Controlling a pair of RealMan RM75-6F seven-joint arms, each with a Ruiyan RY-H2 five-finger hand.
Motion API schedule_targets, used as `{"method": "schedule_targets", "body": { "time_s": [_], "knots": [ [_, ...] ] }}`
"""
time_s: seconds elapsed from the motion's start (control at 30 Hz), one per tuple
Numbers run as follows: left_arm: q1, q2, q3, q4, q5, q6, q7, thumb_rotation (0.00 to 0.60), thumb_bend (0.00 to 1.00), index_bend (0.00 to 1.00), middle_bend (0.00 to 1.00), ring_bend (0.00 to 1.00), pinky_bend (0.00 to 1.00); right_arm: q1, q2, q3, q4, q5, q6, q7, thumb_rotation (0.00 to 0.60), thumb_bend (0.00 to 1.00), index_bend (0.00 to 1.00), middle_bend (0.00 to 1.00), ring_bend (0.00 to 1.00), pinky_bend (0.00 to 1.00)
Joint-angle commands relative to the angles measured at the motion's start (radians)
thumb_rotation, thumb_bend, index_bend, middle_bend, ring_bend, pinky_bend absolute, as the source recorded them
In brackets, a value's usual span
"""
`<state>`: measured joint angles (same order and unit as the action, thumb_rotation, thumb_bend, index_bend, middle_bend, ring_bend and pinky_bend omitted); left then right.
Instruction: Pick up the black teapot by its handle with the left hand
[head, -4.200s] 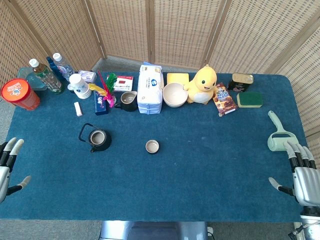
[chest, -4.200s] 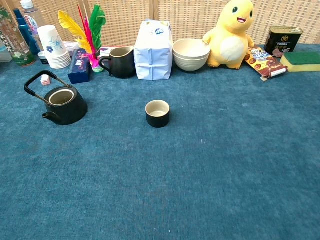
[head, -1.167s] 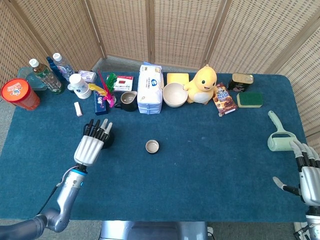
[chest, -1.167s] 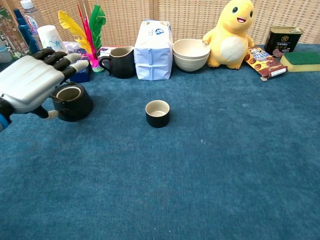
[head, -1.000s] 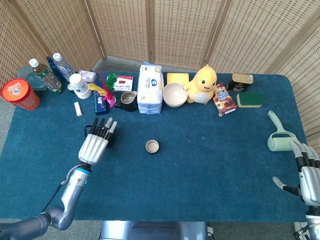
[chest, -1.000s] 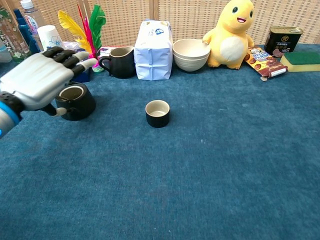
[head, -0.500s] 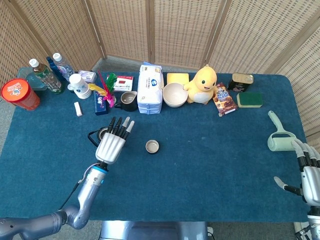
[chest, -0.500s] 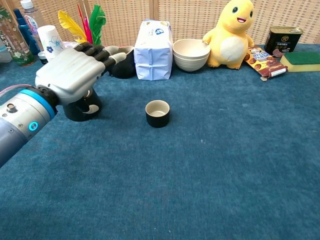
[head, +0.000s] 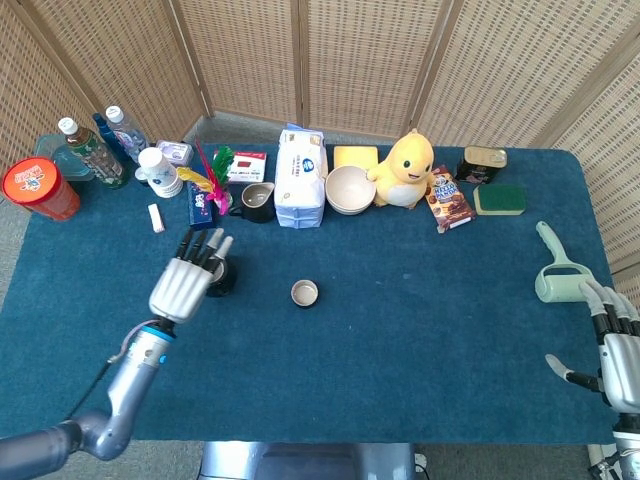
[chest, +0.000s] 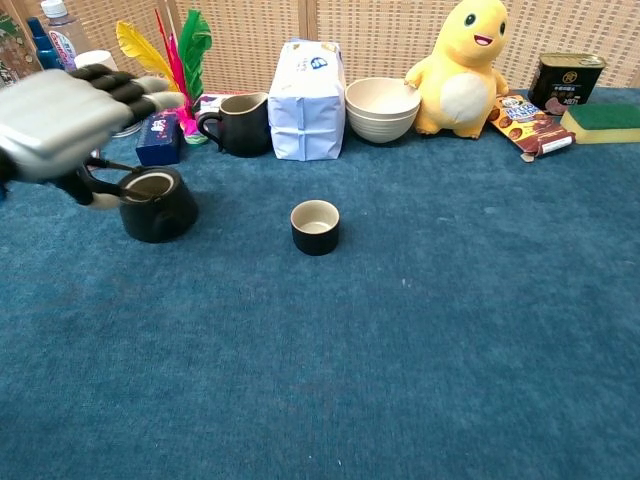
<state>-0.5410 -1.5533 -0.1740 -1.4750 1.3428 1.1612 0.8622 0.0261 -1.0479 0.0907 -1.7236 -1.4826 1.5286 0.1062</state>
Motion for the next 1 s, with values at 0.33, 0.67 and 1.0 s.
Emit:
{"method": "schedule_targets", "body": {
  "time_s": [0.33, 0.67, 1.0],
  "knots": [
    [-0.018, 0.093, 0.065, 0.112, 0.07, -0.083, -0.269, 0.6, 0.16, 0.0, 0.0, 0.0, 0.05, 0.004, -0.006, 0.004, 0.006, 0.017, -0.012, -0.006, 0.6, 0.0, 0.0, 0.0, 0.0, 0.0],
    [-0.037, 0.095, 0.079, 0.2, 0.095, -0.092, -0.335, 0.6, 0.16, 0.0, 0.0, 0.0, 0.05, 0.007, -0.014, 0.0, 0.008, 0.017, -0.019, -0.022, 0.6, 0.0, 0.0, 0.0, 0.0, 0.0],
    [-0.085, 0.03, 0.059, 0.269, 0.099, -0.112, -0.406, 0.6, 0.25, 0.26, 0.3, 0.24, 0.5, 0.01, -0.021, -0.001, 0.01, 0.019, -0.024, -0.034, 0.6, 0.0, 0.0, 0.0, 0.0, 0.0]
  ]
}}
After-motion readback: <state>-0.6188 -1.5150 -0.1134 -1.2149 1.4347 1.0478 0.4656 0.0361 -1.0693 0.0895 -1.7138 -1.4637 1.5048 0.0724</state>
